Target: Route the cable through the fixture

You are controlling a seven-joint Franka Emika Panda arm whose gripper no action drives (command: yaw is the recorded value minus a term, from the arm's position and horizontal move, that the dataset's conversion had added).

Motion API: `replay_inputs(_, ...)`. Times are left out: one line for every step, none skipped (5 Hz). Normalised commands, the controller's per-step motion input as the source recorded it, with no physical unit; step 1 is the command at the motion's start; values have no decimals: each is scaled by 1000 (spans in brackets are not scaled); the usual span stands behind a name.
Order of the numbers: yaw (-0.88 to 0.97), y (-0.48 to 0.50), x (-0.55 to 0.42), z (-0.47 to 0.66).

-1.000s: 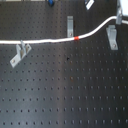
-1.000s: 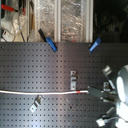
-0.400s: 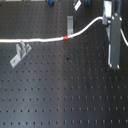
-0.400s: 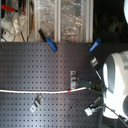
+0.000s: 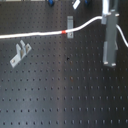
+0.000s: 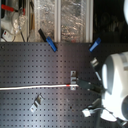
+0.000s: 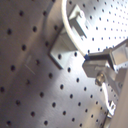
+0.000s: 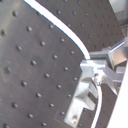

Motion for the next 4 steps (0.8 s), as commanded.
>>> replay_inputs(0,175,-31,-26)
replay_inputs(0,17,4,0)
replay_inputs(197,178,-863,130)
replay_inputs(0,23,6,17)
